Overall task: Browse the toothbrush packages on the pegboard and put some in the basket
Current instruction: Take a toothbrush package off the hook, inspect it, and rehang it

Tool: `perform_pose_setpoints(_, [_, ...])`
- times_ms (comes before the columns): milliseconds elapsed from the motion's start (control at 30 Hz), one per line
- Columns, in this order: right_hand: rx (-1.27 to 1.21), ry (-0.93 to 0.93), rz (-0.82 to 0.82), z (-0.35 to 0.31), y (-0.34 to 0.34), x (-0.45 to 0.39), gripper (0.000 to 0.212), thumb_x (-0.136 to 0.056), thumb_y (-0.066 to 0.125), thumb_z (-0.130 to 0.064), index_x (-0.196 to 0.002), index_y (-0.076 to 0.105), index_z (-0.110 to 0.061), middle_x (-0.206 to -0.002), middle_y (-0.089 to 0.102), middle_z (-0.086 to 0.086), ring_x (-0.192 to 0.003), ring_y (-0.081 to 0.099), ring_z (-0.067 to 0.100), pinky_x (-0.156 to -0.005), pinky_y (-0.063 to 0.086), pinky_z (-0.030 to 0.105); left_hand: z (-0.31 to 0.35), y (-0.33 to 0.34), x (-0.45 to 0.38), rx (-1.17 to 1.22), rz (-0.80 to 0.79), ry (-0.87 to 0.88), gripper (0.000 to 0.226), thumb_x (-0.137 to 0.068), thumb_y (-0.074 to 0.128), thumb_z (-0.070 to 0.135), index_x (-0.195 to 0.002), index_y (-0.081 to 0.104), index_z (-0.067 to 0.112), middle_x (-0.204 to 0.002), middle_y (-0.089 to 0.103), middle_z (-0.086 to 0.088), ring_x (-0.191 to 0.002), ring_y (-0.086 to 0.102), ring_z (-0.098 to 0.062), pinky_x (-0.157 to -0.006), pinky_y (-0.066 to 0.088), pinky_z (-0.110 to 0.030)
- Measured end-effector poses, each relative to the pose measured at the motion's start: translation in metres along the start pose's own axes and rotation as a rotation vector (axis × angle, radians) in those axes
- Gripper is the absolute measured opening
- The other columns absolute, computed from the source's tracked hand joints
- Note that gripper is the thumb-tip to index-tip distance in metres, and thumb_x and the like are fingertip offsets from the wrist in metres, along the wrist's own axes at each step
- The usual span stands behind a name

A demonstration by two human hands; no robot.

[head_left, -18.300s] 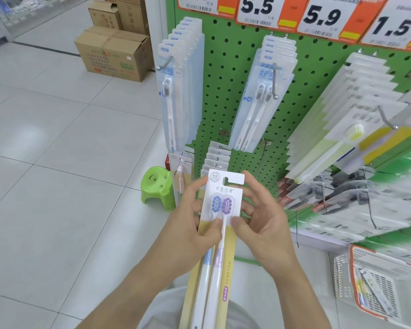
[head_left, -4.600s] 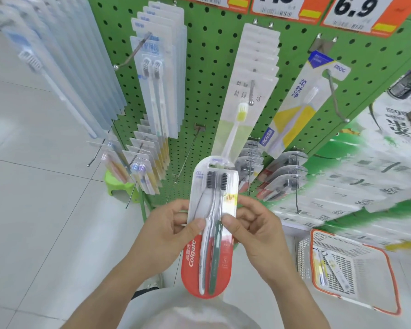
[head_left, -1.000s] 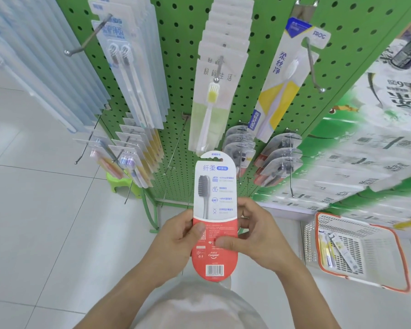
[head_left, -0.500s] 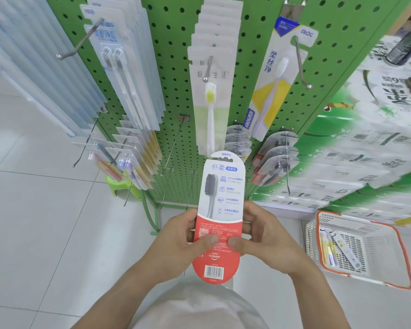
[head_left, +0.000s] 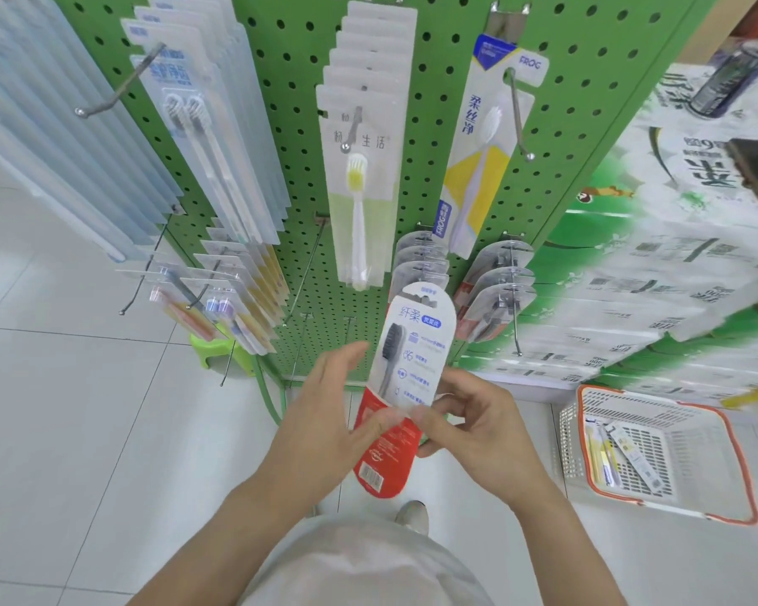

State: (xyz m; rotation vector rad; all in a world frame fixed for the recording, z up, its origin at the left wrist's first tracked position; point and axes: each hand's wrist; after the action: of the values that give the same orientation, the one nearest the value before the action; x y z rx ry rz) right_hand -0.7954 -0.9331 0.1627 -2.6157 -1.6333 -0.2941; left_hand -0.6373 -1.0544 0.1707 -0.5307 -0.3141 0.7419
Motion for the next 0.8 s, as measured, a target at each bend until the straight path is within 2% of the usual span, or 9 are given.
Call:
perform_pose_setpoints(67, [0.070,-0.017,0.040,0.003,0.004,0.001,0.042,-0.083,0.078,0.000,-0.112,0.074,-0.030,-0.102,0.074,-0.002,-0.073,0.068,0.017,-0.059,0.061,0.038,0.010,0.004,0.002,-0.039,0.010,0.088,0.076,-0.085,0.067,0.058,-0.148,0.031,0.036,-0.140,0.038,0.023,-0.131,0.035,0.016,-0.104,0.027,-0.002])
perform_pose_setpoints(167, [0.267,-0.061,0.073,0.010,0.011,0.004,0.054,-0.071,0.084,-0.007,-0.111,0.069,-0.040,-0.102,0.069,-0.007,-0.081,0.067,0.012,-0.061,0.058,0.029,0.023,0.014,0.002,0.161,-0.100,0.036,0.081,-0.084,0.067,0.059,-0.152,0.030,0.034,-0.142,0.044,0.021,-0.134,0.043,0.005,-0.109,0.042,-0.023])
perform_pose_setpoints(233, [0.351,-0.090,0.135,0.013,0.019,0.005,0.054,-0.066,0.085,-0.015,-0.109,0.064,-0.040,-0.100,0.066,-0.008,-0.085,0.066,0.012,-0.060,0.055,0.022,0.025,0.019,0.001,0.209,-0.086,0.015,0.063,-0.089,0.068,0.047,-0.145,0.040,0.035,-0.130,0.059,0.021,-0.124,0.056,-0.001,-0.101,0.052,-0.034])
perform_pose_setpoints(300, [0.365,-0.116,0.206,0.014,0.026,0.005,0.047,-0.063,0.082,-0.030,-0.105,0.062,-0.039,-0.096,0.065,-0.010,-0.081,0.066,0.014,-0.059,0.056,0.026,0.020,0.021,-0.005,0.225,-0.004,-0.002,0.030,-0.097,0.062,0.028,-0.126,0.055,0.033,-0.108,0.071,0.017,-0.102,0.068,-0.004,-0.088,0.058,-0.040])
perform_pose_setpoints(367, [0.353,-0.136,0.254,0.016,0.028,0.004,0.041,-0.067,0.086,-0.030,-0.100,0.063,-0.037,-0.093,0.064,-0.010,-0.078,0.066,0.015,-0.060,0.056,0.029,0.012,0.022,-0.011,0.218,0.038,-0.033,0.018,-0.098,0.053,0.029,-0.113,0.062,0.030,-0.092,0.073,0.007,-0.086,0.070,-0.015,-0.079,0.057,-0.050])
perform_pose_setpoints(467, [0.402,-0.190,0.319,0.019,0.022,0.000,0.031,-0.078,0.086,-0.020,-0.098,0.067,-0.034,-0.097,0.060,-0.009,-0.087,0.065,0.014,-0.067,0.055,0.024,0.005,0.021,-0.019,0.332,-0.003,-0.067,0.028,-0.094,0.052,0.027,-0.119,0.063,0.026,-0.100,0.076,-0.001,-0.091,0.072,-0.026,-0.084,0.055,-0.057])
perform_pose_setpoints(567, [0.399,-0.148,0.371,0.020,0.011,-0.006,0.030,-0.084,0.082,-0.023,-0.102,0.062,-0.037,-0.105,0.061,-0.015,-0.097,0.065,0.007,-0.079,0.056,0.025,0.001,0.023,-0.025,0.424,-0.050,-0.096,0.026,-0.097,0.057,0.019,-0.120,0.062,0.029,-0.101,0.077,-0.007,-0.091,0.068,-0.047,-0.083,0.052,-0.067])
perform_pose_setpoints(667, [0.299,-0.050,0.329,0.019,0.003,-0.015,0.037,-0.087,0.079,-0.025,-0.110,0.054,-0.040,-0.107,0.067,-0.017,-0.088,0.067,0.006,-0.073,0.055,0.025,-0.006,0.028,-0.033,0.471,-0.085,-0.142,0.026,-0.100,0.058,0.009,-0.122,0.055,0.023,-0.104,0.077,-0.006,-0.092,0.072,-0.040,-0.084,0.053,-0.066])
perform_pose_setpoints(800, [0.249,-0.057,0.320,0.018,-0.001,-0.022,0.042,-0.092,0.071,-0.011,-0.118,0.055,-0.041,-0.097,0.065,-0.025,-0.070,0.064,0.009,-0.059,0.049,0.018,-0.008,0.034,-0.040,0.379,-0.066,-0.151,0.039,-0.099,0.060,0.011,-0.128,0.047,0.033,-0.110,0.073,0.005,-0.087,0.074,-0.022,-0.078,0.057,-0.059])
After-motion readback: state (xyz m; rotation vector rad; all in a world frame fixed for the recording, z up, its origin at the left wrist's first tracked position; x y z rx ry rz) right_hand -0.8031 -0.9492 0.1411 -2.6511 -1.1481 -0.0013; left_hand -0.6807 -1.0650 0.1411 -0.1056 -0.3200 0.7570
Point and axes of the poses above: each hand's wrist, its own x-axis away from the middle knuckle, its own y-axis out of the palm, z = x × y
